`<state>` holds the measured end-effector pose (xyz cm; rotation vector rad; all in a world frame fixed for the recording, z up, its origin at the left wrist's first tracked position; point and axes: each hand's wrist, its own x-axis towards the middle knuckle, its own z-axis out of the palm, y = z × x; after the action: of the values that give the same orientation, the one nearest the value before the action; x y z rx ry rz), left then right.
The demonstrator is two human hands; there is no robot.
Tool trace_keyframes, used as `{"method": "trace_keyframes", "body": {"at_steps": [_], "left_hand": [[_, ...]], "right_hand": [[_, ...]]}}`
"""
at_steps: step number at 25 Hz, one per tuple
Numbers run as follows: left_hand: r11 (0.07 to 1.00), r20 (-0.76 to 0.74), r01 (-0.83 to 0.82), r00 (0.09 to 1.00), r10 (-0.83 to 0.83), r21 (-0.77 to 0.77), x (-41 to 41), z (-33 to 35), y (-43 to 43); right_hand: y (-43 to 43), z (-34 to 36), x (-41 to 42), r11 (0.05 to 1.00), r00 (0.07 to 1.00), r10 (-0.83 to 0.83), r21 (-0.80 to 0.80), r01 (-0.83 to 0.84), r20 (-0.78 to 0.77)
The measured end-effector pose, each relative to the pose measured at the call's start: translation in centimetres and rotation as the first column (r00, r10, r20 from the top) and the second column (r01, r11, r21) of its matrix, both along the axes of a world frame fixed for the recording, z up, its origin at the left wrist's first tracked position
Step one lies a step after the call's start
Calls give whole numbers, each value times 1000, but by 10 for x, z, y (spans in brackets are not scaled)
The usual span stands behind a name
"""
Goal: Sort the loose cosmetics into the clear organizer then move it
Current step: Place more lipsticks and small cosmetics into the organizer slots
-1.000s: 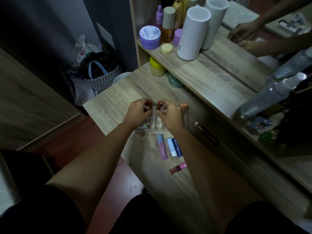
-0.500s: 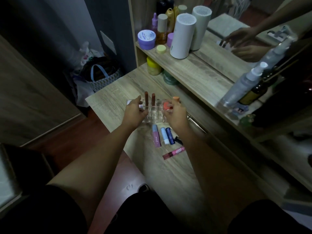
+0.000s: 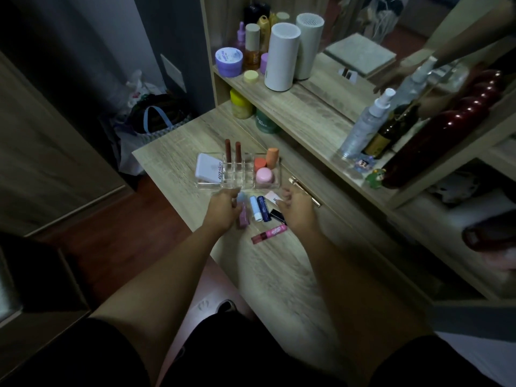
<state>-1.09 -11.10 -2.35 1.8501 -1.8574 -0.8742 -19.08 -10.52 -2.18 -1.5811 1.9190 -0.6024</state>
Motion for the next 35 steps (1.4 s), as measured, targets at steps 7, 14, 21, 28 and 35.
{"method": "trace_keyframes", "body": {"at_steps": [7, 14, 21, 28, 35], "left_hand": [[991, 164, 89, 981, -105, 105, -16, -30, 17], [995, 76, -73, 995, 68, 70, -16, -30, 10], [935, -46, -226, 968, 248, 274, -15, -38, -4], [948, -209, -199, 945, 253, 248, 0, -16, -6], [960, -468, -228, 838, 279, 164, 41, 26, -40]], "right_hand": [[-3, -19, -34, 988, 914, 152, 87, -128, -376], [-26, -34, -39, 973, 832, 220, 179, -148, -510], [-44, -42, -46, 985, 831, 138, 164, -58, -538], [-46, -30, -42, 992, 905, 100, 109, -60, -414], [-56, 23, 7, 998, 801, -8, -50, 48, 598]]}}
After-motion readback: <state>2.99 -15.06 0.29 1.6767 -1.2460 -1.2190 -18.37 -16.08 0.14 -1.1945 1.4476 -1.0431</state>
